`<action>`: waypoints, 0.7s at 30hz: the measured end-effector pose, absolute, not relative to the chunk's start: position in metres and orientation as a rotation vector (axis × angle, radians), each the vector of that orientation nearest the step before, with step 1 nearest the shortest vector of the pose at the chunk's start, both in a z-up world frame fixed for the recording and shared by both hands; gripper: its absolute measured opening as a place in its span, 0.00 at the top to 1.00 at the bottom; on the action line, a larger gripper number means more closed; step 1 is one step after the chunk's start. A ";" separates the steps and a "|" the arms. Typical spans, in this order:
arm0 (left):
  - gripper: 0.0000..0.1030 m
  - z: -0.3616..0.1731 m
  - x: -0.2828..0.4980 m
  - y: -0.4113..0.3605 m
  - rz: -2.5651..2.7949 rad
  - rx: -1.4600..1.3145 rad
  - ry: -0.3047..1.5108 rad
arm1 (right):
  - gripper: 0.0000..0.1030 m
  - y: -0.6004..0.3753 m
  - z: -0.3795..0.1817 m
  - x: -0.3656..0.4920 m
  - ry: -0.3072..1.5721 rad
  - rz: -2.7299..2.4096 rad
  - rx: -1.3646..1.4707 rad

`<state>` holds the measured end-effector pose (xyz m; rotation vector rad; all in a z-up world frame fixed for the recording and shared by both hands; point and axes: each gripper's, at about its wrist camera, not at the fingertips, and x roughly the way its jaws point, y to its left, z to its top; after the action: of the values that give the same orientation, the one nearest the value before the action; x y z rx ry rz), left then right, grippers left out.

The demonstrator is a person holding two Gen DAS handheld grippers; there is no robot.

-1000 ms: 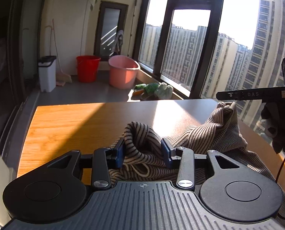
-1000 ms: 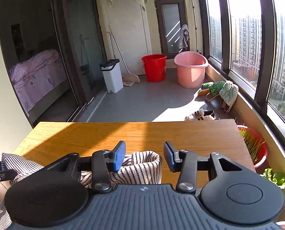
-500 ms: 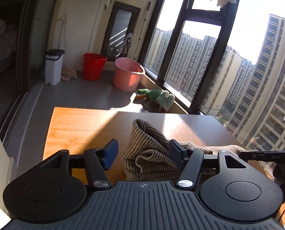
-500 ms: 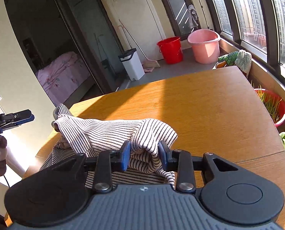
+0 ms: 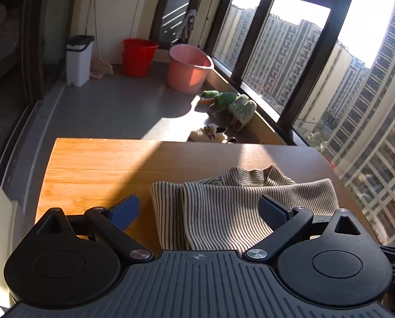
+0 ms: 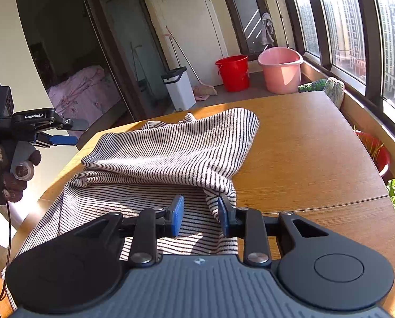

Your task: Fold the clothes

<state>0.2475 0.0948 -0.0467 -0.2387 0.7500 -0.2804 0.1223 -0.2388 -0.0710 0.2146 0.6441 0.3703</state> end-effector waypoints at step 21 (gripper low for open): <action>0.22 -0.099 0.287 0.083 -0.290 -0.166 0.763 | 0.59 -0.237 -0.097 0.269 0.764 0.343 0.389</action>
<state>0.2867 0.0832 -0.0988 -0.1656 0.7634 -0.2895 0.2689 -0.2375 -0.0969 0.3891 0.7642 0.3435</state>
